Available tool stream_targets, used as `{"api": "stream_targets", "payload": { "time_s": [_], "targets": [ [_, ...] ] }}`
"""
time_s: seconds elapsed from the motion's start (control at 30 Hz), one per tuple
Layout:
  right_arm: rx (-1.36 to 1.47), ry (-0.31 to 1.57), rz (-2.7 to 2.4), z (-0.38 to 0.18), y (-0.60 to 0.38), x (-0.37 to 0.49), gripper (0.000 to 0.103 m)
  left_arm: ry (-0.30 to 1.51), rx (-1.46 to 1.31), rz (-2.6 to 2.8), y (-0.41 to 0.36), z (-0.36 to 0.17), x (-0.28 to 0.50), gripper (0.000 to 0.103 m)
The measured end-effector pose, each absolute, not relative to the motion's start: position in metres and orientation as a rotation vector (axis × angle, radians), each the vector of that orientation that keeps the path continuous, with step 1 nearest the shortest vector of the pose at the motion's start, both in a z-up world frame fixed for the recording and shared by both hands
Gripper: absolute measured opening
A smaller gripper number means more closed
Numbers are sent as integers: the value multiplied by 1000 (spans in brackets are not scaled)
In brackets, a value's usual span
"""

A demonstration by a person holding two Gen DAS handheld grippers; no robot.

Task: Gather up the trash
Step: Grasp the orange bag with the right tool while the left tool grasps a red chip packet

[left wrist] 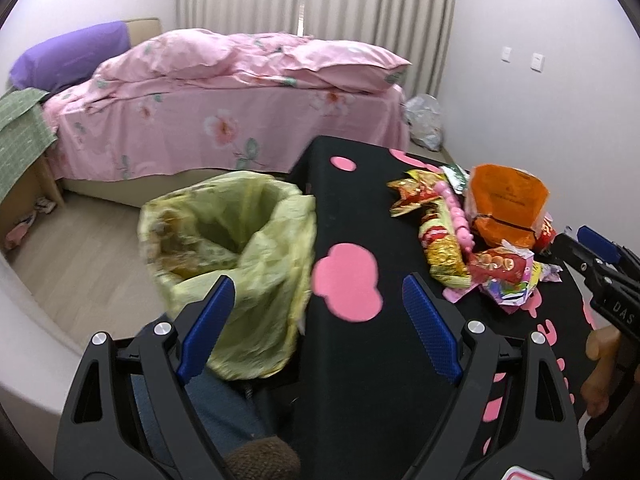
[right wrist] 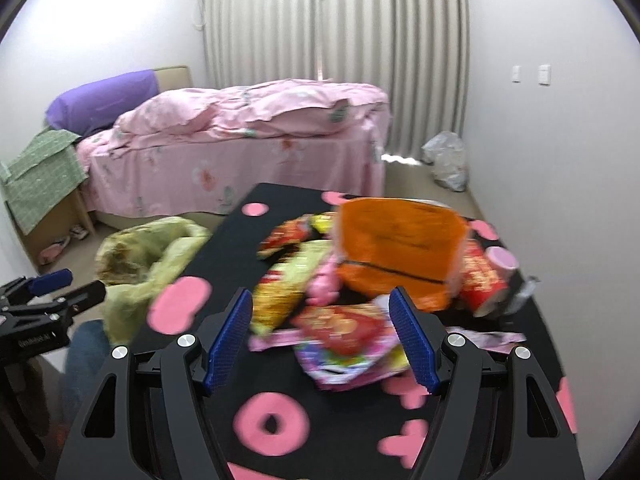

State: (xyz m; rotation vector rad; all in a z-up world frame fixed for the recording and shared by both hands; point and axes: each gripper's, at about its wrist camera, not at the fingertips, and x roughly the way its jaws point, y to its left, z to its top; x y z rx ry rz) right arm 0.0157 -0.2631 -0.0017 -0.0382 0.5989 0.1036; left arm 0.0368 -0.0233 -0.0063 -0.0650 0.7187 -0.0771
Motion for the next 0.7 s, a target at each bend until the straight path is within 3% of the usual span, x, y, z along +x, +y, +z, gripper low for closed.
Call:
{"api": "stream_targets", "payload": {
  "time_s": [0.1, 0.2, 0.4, 0.57, 0.7],
  "targets": [
    [-57, 606, 62, -6, -286, 22, 67, 714, -59, -163, -41, -11, 59, 82],
    [-72, 606, 22, -14, -305, 27, 67, 723, -65, -272, -63, -16, 81, 93],
    [-64, 618, -28, -32, -337, 38, 67, 829, -53, -409, -113, -30, 122, 92],
    [-27, 656, -10, -47, -359, 44, 67, 844, -72, -457, -135, -27, 156, 83],
    [-31, 655, 33, -46, -369, 54, 67, 791, -48, -424, -133, -16, 179, 82]
  ]
}}
